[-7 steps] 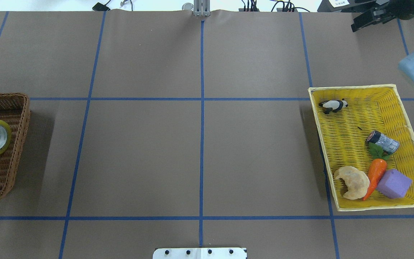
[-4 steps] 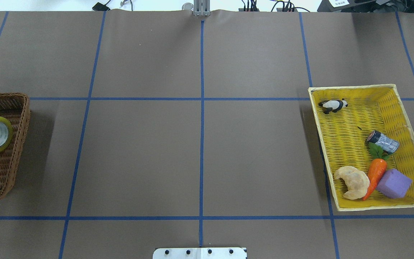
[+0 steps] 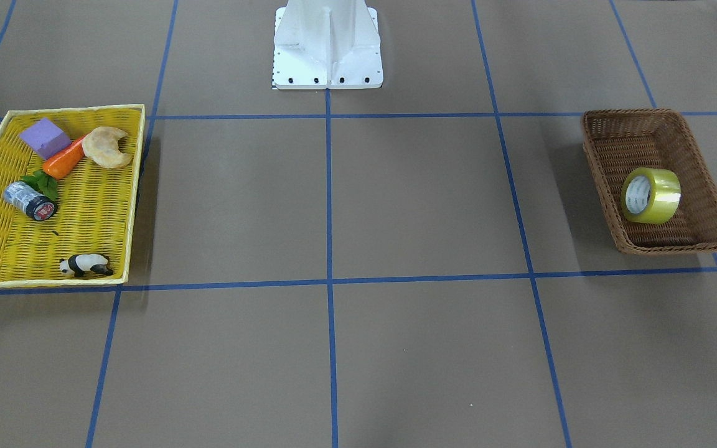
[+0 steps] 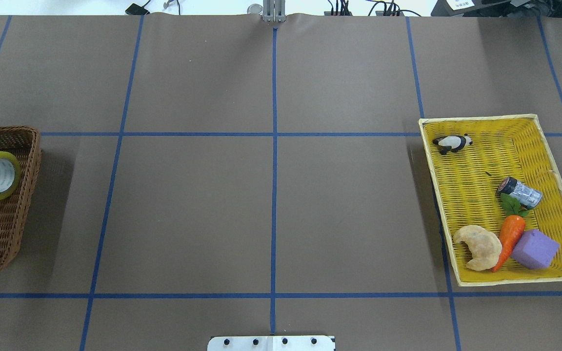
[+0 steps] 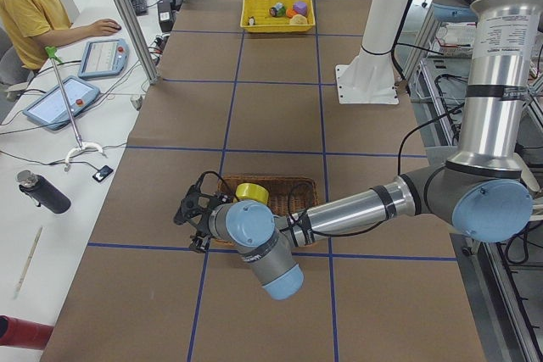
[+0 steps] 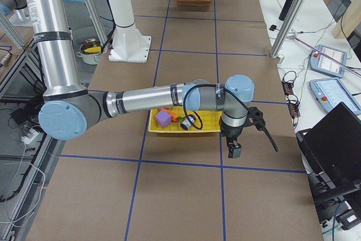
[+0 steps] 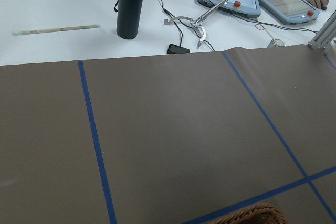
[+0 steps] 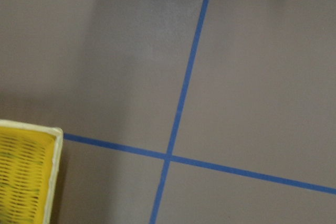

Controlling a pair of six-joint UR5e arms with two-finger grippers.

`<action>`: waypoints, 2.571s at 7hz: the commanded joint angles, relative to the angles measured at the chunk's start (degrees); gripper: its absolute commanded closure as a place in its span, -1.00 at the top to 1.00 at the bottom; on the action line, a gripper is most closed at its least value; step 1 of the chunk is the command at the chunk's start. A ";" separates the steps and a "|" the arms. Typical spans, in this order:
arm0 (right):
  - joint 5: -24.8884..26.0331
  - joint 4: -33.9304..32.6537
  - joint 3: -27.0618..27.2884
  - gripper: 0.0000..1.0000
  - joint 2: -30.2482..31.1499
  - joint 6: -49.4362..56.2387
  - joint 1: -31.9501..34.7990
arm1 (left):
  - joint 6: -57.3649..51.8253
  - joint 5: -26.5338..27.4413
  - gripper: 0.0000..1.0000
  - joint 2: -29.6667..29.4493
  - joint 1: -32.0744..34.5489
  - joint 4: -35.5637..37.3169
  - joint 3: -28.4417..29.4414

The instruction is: Move tape to another basket

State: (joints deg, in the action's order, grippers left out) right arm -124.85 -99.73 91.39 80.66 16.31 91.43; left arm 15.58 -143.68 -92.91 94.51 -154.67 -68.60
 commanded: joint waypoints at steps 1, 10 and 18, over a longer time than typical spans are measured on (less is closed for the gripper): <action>1.72 -1.44 -0.07 1.00 3.16 4.53 0.06 | -18.06 7.16 0.97 -0.34 -0.29 18.09 -0.31; -3.38 -1.43 -4.64 1.00 3.45 4.34 -0.03 | -23.05 13.65 0.97 5.20 0.15 68.18 -23.80; -3.47 6.47 -7.01 1.00 4.68 4.43 -0.03 | -23.84 8.24 0.97 6.25 -0.03 75.30 -31.07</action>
State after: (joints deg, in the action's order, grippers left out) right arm -128.34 -94.20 84.93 85.24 20.68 91.41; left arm -8.23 -134.62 -87.11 94.55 -79.39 -99.59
